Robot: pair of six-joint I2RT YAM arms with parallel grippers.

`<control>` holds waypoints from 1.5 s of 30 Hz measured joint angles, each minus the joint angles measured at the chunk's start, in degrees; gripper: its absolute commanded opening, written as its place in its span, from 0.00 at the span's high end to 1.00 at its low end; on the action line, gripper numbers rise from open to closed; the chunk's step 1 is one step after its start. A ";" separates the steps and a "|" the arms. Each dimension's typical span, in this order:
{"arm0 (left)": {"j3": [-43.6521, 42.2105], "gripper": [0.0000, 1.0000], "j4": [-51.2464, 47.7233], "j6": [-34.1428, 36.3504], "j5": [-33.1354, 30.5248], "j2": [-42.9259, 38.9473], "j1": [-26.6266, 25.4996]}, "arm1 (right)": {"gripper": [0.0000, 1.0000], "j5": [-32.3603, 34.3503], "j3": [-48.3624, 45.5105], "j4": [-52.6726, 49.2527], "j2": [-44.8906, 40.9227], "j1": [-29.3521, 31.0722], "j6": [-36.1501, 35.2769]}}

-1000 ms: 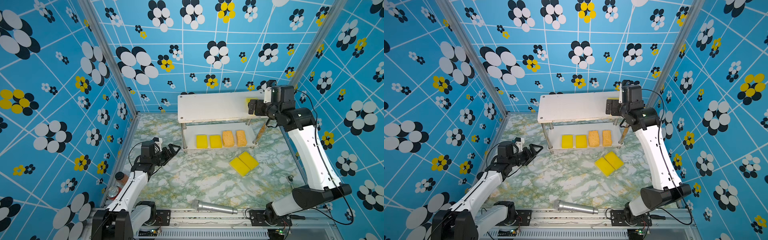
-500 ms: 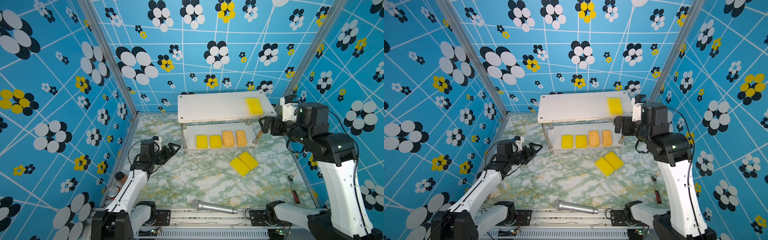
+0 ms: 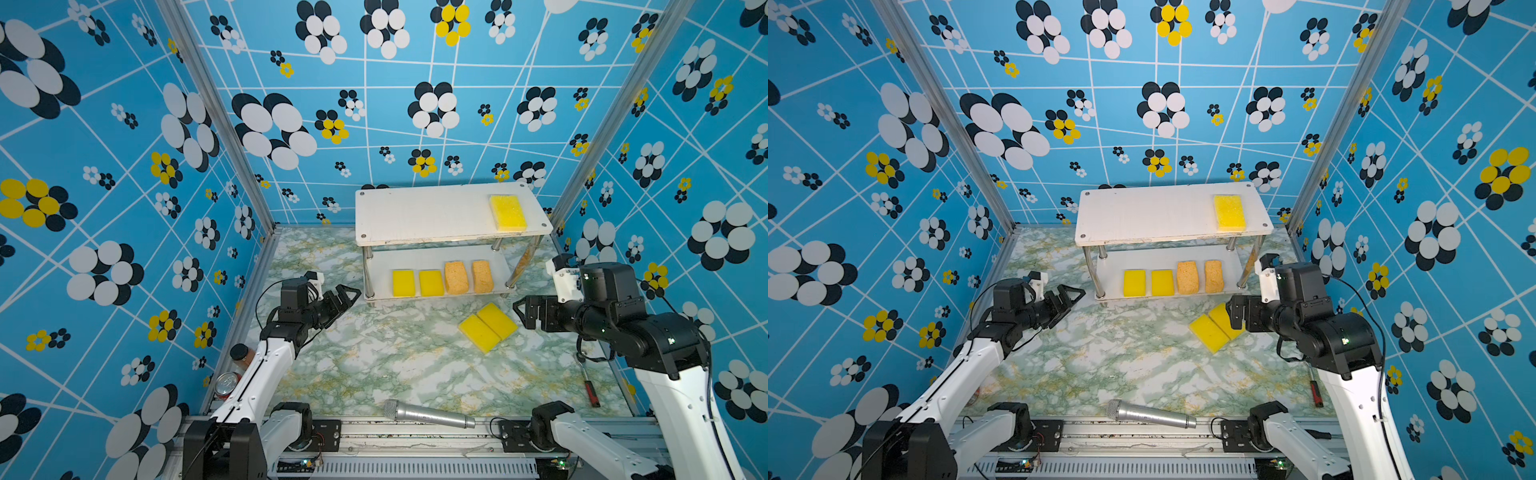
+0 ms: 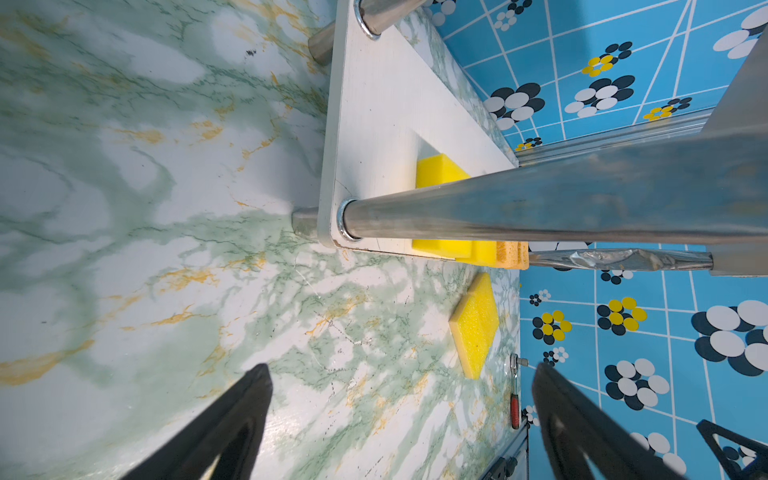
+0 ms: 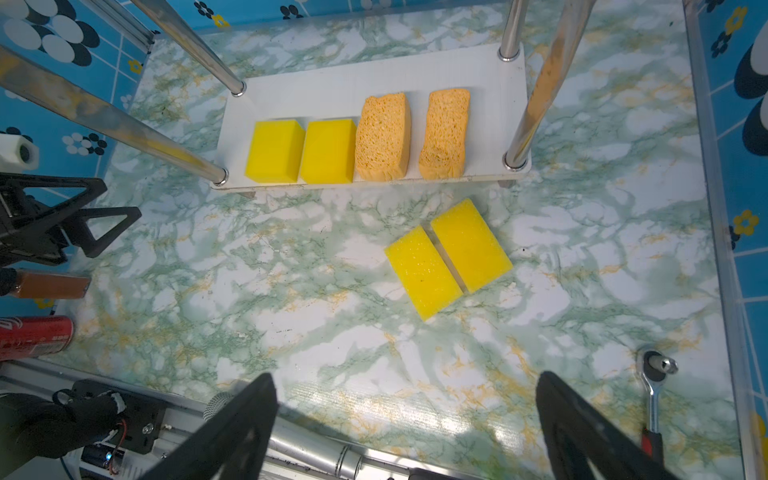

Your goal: Place and organize the cleaning sponges onto the shelf

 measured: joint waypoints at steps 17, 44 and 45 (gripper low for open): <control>0.13 0.01 0.00 -0.02 0.76 0.52 0.00 | 0.01 -8.20 -23.41 6.95 -4.24 0.00 8.87; 0.13 0.01 -0.57 0.07 0.76 0.48 0.00 | 0.01 -5.62 -34.12 23.69 8.72 4.31 16.94; 0.13 0.01 -0.63 0.07 0.76 0.46 0.00 | 0.01 -5.29 -34.42 24.39 9.68 4.52 17.20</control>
